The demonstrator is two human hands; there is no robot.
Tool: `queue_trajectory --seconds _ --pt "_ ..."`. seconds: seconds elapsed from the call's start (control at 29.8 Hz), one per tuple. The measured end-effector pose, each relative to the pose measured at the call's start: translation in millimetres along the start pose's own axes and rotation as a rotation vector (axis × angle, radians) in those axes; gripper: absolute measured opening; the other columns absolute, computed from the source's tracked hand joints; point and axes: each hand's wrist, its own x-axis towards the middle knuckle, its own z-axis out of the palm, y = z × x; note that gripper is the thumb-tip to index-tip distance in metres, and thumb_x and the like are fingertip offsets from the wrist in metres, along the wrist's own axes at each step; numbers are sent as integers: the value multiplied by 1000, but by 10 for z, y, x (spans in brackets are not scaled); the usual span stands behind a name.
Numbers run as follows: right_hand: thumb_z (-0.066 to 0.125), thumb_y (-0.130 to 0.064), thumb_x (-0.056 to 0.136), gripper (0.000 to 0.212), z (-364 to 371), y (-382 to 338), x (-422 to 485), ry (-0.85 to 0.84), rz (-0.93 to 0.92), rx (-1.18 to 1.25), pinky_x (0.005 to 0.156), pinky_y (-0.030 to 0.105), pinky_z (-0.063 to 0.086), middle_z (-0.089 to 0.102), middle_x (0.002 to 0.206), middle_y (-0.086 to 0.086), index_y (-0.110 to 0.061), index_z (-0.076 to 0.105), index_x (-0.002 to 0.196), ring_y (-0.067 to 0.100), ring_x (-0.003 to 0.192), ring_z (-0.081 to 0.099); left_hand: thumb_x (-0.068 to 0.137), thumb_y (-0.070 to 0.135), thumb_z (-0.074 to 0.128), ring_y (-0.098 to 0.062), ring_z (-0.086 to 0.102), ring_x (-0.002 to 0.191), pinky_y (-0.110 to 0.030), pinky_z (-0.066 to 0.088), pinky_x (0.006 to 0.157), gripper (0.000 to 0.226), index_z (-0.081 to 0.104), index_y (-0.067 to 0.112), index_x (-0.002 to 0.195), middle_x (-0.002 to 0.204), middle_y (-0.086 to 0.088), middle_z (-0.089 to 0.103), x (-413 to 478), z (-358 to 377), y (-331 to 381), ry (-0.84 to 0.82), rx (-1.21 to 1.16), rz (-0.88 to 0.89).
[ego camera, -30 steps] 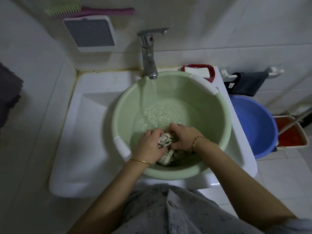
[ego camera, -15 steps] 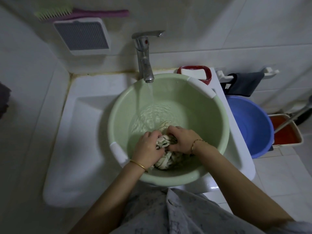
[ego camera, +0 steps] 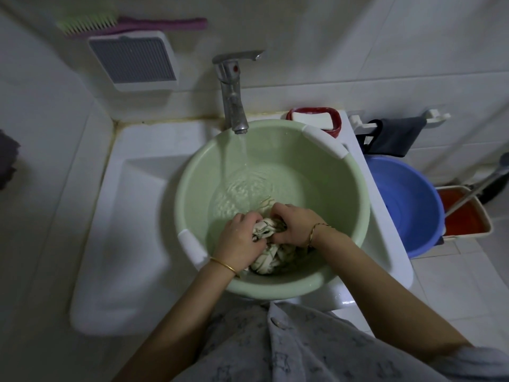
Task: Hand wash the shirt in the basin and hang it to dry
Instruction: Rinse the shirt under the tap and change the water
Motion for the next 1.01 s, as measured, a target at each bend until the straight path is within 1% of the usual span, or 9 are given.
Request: queue_trajectory --seconds 0.2,0.4,0.6,1.01 --pt "67 -39 79 51 4 13 10 -1 2 5 79 31 39 54 117 8 -17 46 119 27 102 54 76 18 67 -32 54 103 -34 41 85 42 56 15 116 108 -12 55 13 4 2 4 12 6" --pt "68 -39 78 50 10 17 14 -3 7 8 79 31 40 54 117 7 -18 47 118 26 102 54 76 18 67 -33 54 104 -37 44 88 42 57 14 116 108 -13 55 18 18 -7 5 1 3" --pt "68 -41 78 51 19 26 17 7 8 7 77 29 37 54 117 6 -18 46 119 26 101 55 75 17 67 -34 54 103 -38 44 88 43 57 14 117 107 -14 56 20 29 -22 7 3 6" --pt "68 -42 79 52 18 26 18 2 7 -1 79 30 39 54 116 8 -18 46 119 26 101 54 76 20 66 -33 53 105 -38 44 90 44 56 16 118 110 -13 55 32 32 -22 -10 2 2"
